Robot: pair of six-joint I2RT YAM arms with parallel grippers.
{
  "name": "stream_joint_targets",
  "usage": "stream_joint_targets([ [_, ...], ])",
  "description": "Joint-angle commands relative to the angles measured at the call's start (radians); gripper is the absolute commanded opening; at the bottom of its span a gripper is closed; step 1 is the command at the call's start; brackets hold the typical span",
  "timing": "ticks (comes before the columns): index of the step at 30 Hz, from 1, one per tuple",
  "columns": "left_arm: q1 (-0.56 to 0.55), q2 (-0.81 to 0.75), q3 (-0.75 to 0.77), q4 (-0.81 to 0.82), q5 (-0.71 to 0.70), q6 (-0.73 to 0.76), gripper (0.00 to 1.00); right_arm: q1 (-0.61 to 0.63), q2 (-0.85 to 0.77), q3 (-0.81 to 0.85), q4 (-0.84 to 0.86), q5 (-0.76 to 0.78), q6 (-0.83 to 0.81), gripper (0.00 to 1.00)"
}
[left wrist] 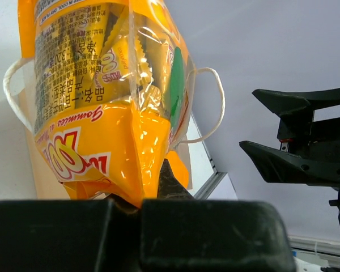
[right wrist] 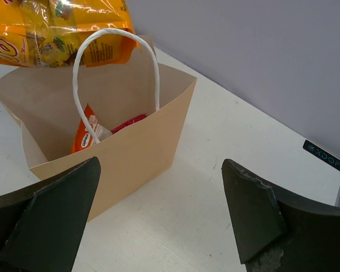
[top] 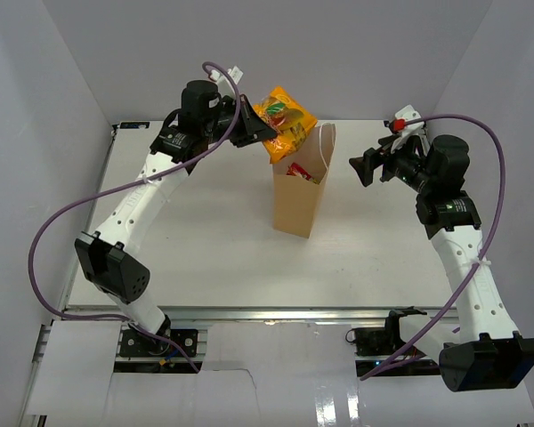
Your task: Place the snacks into the paper bag
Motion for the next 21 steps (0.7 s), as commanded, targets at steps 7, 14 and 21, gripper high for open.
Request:
stream_joint_targets([
  [7,-0.074,0.024,0.176,-0.066,-0.112,0.144,0.0,-0.008,-0.015,-0.016,0.04,-0.005,0.0,0.93],
  [14,-0.092,0.078,0.254,-0.096,-0.129,0.155,0.15,-0.013,-0.019,-0.021,0.04,-0.003,-0.004,0.93],
  [21,-0.097,0.11,0.308,-0.106,-0.14,0.144,0.32,-0.019,-0.022,-0.025,0.04,0.001,-0.003,0.92],
])
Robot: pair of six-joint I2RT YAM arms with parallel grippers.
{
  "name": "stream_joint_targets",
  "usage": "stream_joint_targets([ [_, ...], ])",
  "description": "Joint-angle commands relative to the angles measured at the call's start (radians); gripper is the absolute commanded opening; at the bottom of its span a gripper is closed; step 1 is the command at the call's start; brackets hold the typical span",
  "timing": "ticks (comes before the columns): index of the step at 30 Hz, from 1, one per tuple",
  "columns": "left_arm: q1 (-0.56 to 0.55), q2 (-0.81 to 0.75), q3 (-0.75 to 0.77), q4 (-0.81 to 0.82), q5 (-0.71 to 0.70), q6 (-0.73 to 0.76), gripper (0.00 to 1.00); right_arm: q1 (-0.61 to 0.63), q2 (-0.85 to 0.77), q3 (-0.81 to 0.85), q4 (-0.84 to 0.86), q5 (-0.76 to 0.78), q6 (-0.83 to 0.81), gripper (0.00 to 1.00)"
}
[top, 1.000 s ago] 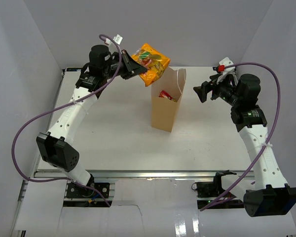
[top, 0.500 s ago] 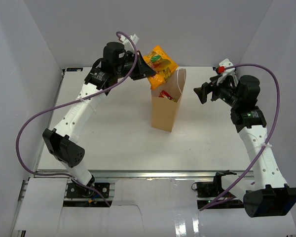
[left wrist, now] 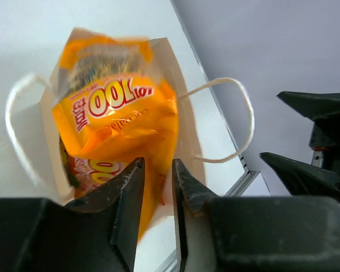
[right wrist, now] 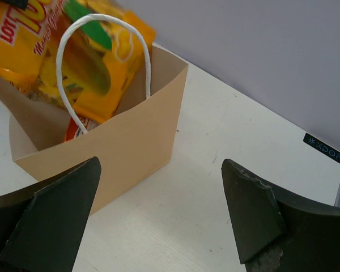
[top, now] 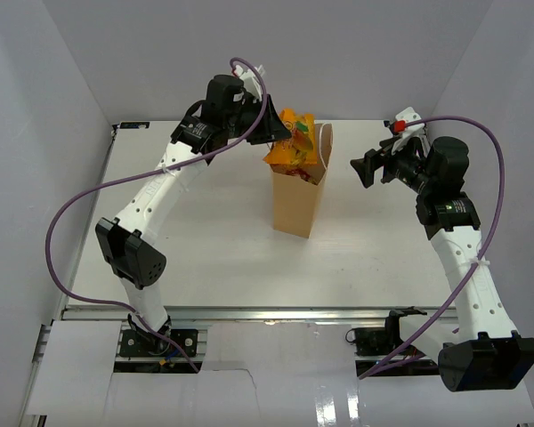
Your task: Place the snacks into the paper bag
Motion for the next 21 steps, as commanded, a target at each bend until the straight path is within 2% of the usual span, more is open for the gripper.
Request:
stream_joint_targets([
  [1,-0.005,-0.042,0.1,0.068,-0.009,0.001,0.39,-0.007,-0.019,0.0,0.035,0.001,-0.002,0.92],
  [2,-0.006,-0.042,0.107,0.068,-0.003,0.007,0.46,-0.007,-0.019,0.0,0.033,0.001,-0.002,0.92],
  [3,-0.008,-0.039,0.126,0.068,-0.009,0.007,0.48,-0.008,-0.019,0.001,0.035,0.001,-0.002,0.91],
  [10,-0.01,-0.038,0.189,0.084,0.006,0.007,0.52,-0.011,-0.013,0.007,0.03,0.003,-0.002,0.91],
  [13,-0.01,-0.074,0.189,0.087,-0.02,0.06,0.55,-0.014,-0.01,0.01,0.019,0.007,0.001,0.9],
  [14,-0.01,-0.118,0.158,0.088,-0.034,0.086,0.56,-0.014,0.004,0.018,-0.01,0.03,0.029,0.9],
  [16,-0.01,-0.188,0.08,0.107,-0.128,0.169,0.66,-0.014,0.048,0.065,-0.075,0.088,0.059,0.9],
  [17,-0.01,-0.286,-0.054,0.12,-0.17,0.197,0.7,-0.016,0.065,0.085,-0.155,0.116,0.08,0.9],
  [18,-0.01,-0.343,-0.134,0.165,-0.21,0.218,0.8,-0.016,0.08,0.102,-0.191,0.153,0.088,0.9],
  [19,-0.01,-0.403,-0.22,0.192,-0.253,0.237,0.86,-0.019,0.097,0.116,-0.214,0.225,0.093,0.9],
  [20,-0.01,-0.528,-0.401,0.252,-0.329,0.26,0.91,-0.02,0.099,0.112,-0.234,0.257,0.096,0.9],
  [21,-0.01,-0.592,-0.488,0.278,-0.38,0.268,0.97,-0.025,0.097,0.109,-0.244,0.294,0.096,0.9],
])
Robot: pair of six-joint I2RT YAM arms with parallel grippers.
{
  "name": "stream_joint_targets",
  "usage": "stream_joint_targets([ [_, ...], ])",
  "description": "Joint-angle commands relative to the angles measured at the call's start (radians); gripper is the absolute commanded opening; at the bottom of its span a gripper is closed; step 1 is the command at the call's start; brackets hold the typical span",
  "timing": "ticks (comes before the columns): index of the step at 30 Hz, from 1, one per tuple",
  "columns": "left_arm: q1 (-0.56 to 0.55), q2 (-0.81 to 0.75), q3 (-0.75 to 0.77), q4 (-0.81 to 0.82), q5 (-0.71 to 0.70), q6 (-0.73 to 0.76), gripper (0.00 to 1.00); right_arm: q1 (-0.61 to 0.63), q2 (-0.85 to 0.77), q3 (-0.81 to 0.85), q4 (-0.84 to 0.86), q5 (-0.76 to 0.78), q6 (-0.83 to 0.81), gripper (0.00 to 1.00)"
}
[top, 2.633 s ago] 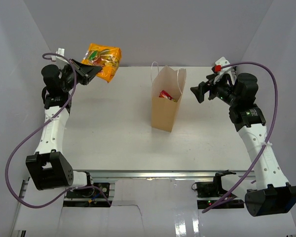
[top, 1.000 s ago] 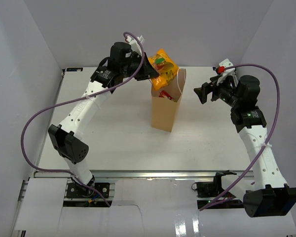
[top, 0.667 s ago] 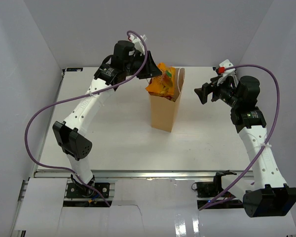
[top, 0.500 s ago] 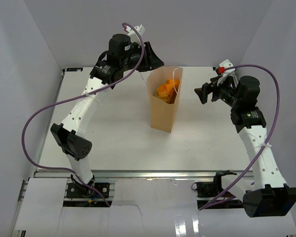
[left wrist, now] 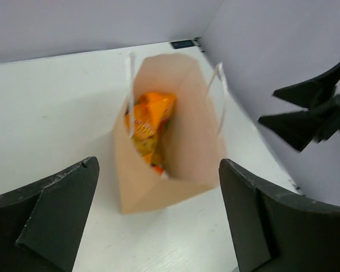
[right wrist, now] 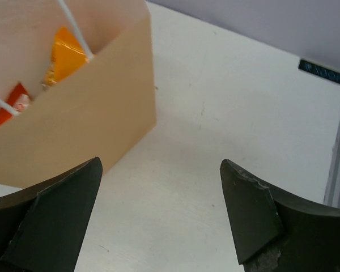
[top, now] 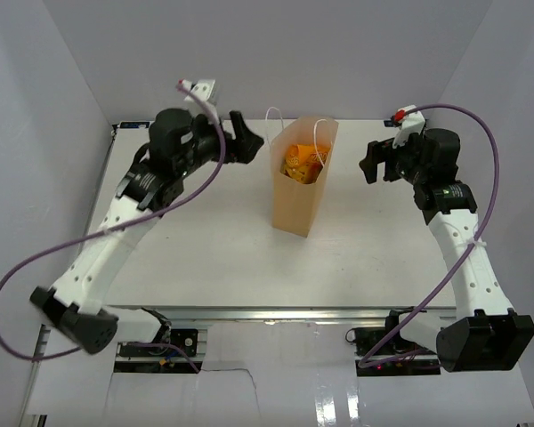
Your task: Place the snacks into the paper bag
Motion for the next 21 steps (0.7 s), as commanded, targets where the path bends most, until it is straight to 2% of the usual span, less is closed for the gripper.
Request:
stream_joint_targets([
  [1,-0.002,-0.292,-0.273,0.112,-0.261,0.1,0.98,-0.014,0.005,0.034,-0.119,0.213,0.036,0.9],
  [2,0.0,-0.349,-0.411,0.126,-0.299,0.096,0.98,-0.014,0.005,0.035,-0.134,0.24,0.033,0.9],
  [5,0.003,-0.56,-0.585,0.106,-0.4,0.08,0.98,-0.016,0.004,0.034,-0.206,0.361,0.051,0.9],
  [9,0.003,-0.64,-0.691,0.052,-0.431,0.035,0.98,-0.016,-0.039,-0.011,-0.225,0.462,0.044,0.9],
  [18,0.003,-0.674,-0.748,0.015,-0.42,-0.024,0.98,-0.016,-0.141,-0.057,-0.194,0.461,0.045,0.9],
  [21,0.003,-0.674,-0.747,0.006,-0.417,-0.022,0.98,-0.016,-0.17,-0.072,-0.185,0.418,0.026,0.9],
])
